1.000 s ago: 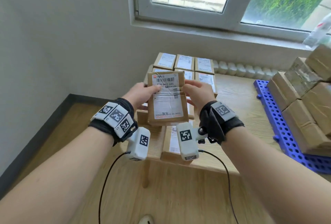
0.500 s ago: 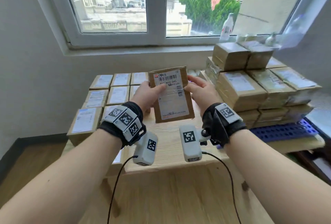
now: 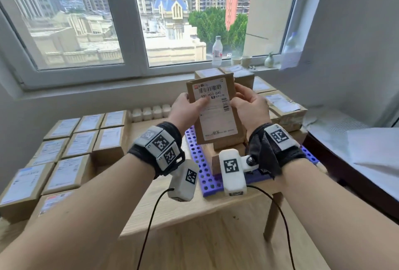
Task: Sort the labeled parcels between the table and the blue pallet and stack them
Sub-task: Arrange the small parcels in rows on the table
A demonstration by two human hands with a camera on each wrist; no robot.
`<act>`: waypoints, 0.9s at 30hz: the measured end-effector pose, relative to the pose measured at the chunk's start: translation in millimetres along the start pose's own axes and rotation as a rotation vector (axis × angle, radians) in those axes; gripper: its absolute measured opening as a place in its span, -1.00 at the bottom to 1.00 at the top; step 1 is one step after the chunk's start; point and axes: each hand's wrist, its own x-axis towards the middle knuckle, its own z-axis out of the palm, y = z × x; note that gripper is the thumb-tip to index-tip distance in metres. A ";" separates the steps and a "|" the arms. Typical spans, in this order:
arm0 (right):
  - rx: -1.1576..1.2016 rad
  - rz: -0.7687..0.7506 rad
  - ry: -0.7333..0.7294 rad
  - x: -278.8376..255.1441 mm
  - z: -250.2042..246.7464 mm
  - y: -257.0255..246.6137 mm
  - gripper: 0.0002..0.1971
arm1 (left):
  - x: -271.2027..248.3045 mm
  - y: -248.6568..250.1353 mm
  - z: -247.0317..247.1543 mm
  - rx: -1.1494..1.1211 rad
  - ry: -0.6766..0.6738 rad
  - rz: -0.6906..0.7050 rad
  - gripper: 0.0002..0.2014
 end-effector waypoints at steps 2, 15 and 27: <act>-0.004 -0.016 0.015 14.4 -14.8 2.5 -0.55 | 11.4 7.0 18.2 0.010 0.006 0.036 -0.55; -0.071 -0.127 0.152 163.7 -105.1 -10.5 -0.51 | 136.0 65.9 150.4 -0.080 0.018 0.130 -0.37; -0.070 -0.050 0.231 298.1 -174.9 25.3 -0.68 | 235.6 70.2 263.7 -0.018 0.115 0.188 -0.72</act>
